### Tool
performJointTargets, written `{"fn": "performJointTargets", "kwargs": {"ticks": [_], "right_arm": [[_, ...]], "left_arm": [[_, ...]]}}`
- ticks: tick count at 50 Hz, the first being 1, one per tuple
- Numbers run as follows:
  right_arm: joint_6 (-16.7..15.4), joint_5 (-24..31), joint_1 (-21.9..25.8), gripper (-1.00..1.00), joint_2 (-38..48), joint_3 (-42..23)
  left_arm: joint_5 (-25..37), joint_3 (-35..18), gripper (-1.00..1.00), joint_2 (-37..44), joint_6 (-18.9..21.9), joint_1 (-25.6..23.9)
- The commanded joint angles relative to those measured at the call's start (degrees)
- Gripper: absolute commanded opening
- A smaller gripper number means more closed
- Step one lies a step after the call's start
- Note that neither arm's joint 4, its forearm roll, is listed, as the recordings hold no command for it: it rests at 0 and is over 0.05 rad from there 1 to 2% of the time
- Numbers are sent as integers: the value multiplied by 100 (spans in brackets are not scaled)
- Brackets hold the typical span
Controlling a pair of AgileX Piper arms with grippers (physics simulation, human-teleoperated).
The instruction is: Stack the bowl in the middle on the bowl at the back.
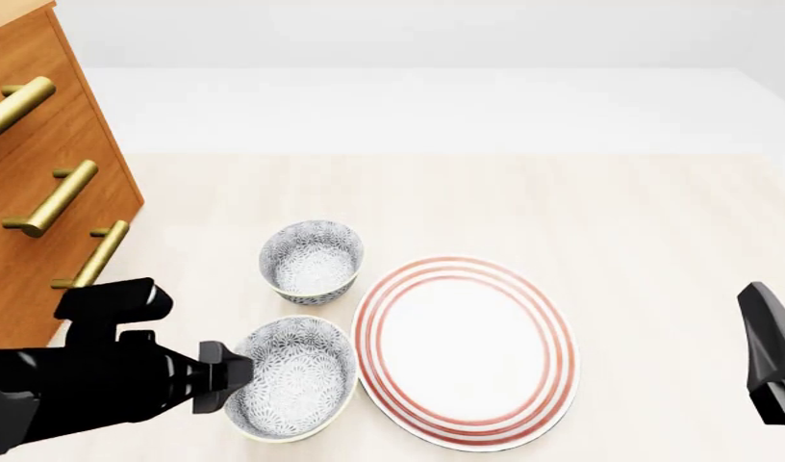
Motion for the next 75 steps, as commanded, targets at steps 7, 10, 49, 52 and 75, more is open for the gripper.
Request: {"fn": "performJointTargets", "kwargs": {"ticks": [7, 10, 49, 52, 75], "right_arm": [[-8, 7, 1, 100, -3, 1], [-6, 7, -10, 100, -4, 0], [-40, 23, 13, 100, 6, 2], [-49, 13, 20, 100, 22, 2], [-148, -39, 68, 100, 117, 4]], "left_arm": [[-679, 276, 100, 567, -74, -228], [-813, 302, 100, 680, -97, -244], [-1996, 641, -100, 1563, -343, -446], [-1973, 650, -100, 1520, -333, -428], [-835, 476, -100, 193, -671, -503]]}}
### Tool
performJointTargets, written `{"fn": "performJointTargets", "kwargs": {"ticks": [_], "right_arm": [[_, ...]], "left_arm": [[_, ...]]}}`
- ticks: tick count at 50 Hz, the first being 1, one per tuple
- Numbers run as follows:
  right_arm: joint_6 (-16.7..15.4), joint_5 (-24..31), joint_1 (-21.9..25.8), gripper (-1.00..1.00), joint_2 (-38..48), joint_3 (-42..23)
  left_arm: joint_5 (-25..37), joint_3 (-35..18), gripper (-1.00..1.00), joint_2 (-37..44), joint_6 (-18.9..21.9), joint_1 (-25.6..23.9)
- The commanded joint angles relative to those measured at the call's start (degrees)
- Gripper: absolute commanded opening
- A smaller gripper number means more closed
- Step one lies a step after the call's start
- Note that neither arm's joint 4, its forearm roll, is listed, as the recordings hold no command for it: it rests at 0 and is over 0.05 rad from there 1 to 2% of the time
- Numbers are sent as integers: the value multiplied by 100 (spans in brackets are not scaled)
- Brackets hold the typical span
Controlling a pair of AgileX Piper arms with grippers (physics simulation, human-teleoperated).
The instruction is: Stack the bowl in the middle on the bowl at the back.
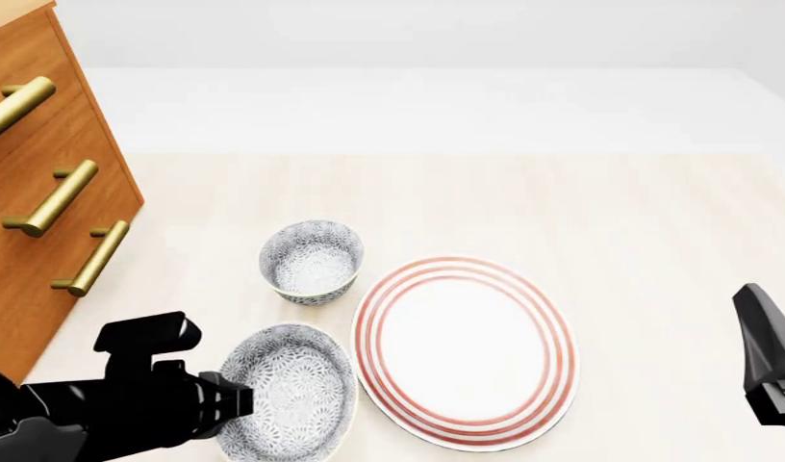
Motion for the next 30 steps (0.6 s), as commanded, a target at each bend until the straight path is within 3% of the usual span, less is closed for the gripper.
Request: {"fn": "performJointTargets", "kwargs": {"ticks": [1, 12, 17, 25, 26, 27, 29, 30], "right_arm": [[-44, -21, 24, 100, 39, 1], [-48, 64, -3, 100, -66, -3], [-43, 70, 12, 100, -73, -4], [-35, 61, 13, 100, -75, -7], [-35, 60, 14, 100, -76, -7], [-35, 60, 14, 100, -76, -7], [-33, 60, 14, 100, -77, -8], [-39, 60, 15, 100, -77, -8]], "left_arm": [[780, -107, -100, -920, -263, -165], [1610, -283, -100, -1919, -718, -515], [2070, -843, -100, -2145, -331, -283], [2420, -1076, -100, -2097, -579, -314], [2520, -952, -100, -1865, -786, -576], [2519, -952, -100, -1863, -786, -576], [2813, -1352, -100, -1755, -282, -239], [2956, -1389, -100, -1784, -384, -323]]}}
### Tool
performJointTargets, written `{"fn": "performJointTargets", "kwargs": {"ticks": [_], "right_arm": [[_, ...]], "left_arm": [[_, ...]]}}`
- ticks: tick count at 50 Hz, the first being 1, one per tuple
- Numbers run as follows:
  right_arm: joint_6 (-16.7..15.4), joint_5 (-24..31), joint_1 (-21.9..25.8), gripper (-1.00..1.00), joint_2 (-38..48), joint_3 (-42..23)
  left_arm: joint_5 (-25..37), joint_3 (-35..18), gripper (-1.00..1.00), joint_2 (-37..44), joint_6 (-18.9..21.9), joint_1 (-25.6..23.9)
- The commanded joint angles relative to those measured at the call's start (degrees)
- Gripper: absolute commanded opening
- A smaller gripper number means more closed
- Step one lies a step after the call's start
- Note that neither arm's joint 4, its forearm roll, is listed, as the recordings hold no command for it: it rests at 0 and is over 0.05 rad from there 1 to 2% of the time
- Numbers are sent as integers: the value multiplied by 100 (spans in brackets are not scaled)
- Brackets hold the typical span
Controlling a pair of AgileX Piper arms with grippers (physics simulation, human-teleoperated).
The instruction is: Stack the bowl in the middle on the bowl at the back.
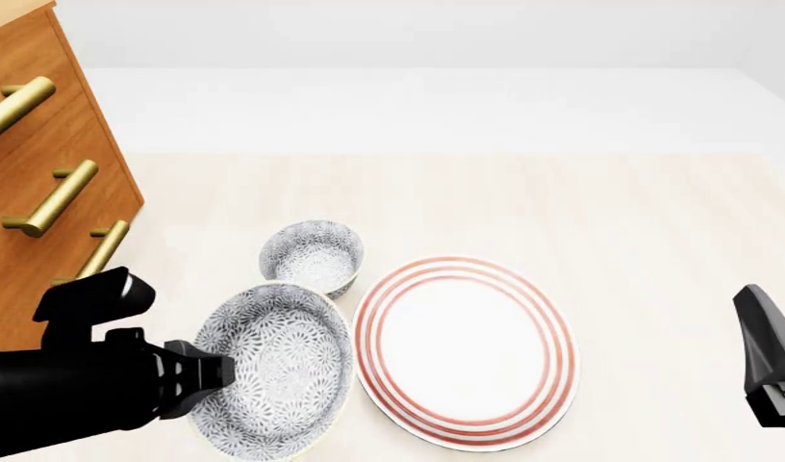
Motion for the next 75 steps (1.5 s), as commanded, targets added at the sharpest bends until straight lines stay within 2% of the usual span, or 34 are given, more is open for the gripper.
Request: {"fn": "performJointTargets", "kwargs": {"ticks": [1, 12, 14, 20, 25, 27, 29, 46, 54, 60, 70, 75], "right_arm": [[-5, 3, 7, 100, -11, -3], [-22, 12, 26, 100, -11, 0], [-20, 10, 29, 100, -10, 0], [-20, 3, 37, 100, -6, 1], [-13, -13, 38, 100, -2, 1], [-12, -25, 40, 100, 1, 1], [-14, -31, 43, 100, 3, 1], [-27, -40, 59, 100, -14, -6], [-31, -50, 71, 100, -15, -7], [-29, -63, 74, 100, -16, -9], [-20, -65, 78, 100, -16, -8], [-23, -66, 70, 100, -16, -9]], "left_arm": [[901, -628, -100, 42, 136, 17], [1801, -596, -100, -112, -143, -521], [1978, -731, -100, -26, 17, -466], [2505, -1159, -100, -102, 113, -473], [2800, -1387, -100, -238, -12, -629], [2982, -1635, -100, -412, -217, -827], [3109, -1800, -100, -462, -228, -911], [3804, -2276, -100, -869, -520, -1478], [3837, -2154, -100, -1006, -712, -1897], [3677, -1767, -100, -1072, -836, -2131], [3342, -1290, -100, -983, -808, -2165], [3077, -1105, -100, -834, -571, -1981]]}}
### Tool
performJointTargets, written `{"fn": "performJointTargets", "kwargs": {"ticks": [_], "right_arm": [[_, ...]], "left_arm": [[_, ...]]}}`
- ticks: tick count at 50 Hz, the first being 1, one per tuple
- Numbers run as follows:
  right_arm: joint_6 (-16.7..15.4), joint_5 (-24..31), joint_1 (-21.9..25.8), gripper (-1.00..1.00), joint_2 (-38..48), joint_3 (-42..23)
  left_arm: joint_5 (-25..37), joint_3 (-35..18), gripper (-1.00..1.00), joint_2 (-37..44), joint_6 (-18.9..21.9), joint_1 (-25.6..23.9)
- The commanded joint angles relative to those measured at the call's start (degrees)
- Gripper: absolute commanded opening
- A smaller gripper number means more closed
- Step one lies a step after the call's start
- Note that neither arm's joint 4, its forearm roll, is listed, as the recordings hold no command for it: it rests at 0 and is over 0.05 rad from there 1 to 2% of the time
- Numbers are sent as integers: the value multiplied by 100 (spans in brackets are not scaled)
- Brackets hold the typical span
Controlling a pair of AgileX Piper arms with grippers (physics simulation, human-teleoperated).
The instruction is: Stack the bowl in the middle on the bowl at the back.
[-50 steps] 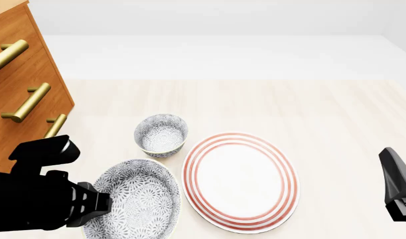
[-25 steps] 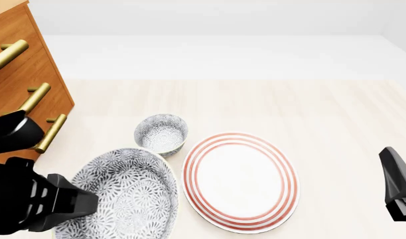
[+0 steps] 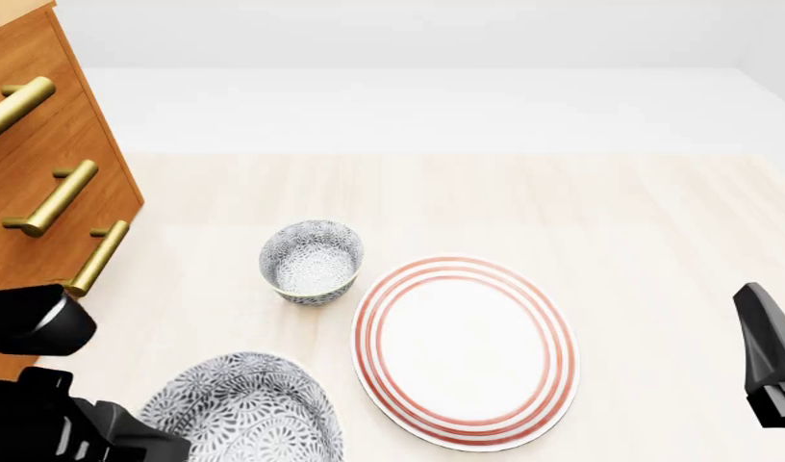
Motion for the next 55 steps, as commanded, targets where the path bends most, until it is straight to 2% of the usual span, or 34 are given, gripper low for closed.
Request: {"fn": "performJointTargets", "kwargs": {"ticks": [1, 3, 7, 16, 23, 33, 37, 38, 40, 55], "right_arm": [[-1, -4, -3, 100, -1, -1], [-7, 1, -4, 100, -1, -2], [1, -1, -16, 100, -1, -3], [32, -1, -18, 100, -2, -1], [50, -4, -23, 100, -2, -2], [67, -11, -23, 100, -2, 1], [69, -15, -24, 100, -2, 2], [72, -15, -25, 100, -1, 2], [71, -17, -24, 100, -1, 2], [69, -22, -17, 100, -1, 5]], "left_arm": [[-434, 446, -100, 131, 134, 1], [-598, 558, -100, 231, 205, 9], [-766, 754, -100, 258, 85, -120], [-1065, 1184, -100, 247, -411, -643], [-1198, 1469, -100, 234, -630, -882], [-1275, 1584, -100, 226, -759, -1029], [-1274, 1502, -100, 261, -552, -795], [-1258, 1381, 100, 355, -284, -636], [-1263, 1425, 100, 315, -399, -691], [-1026, 1177, 100, 243, -128, -494]]}}
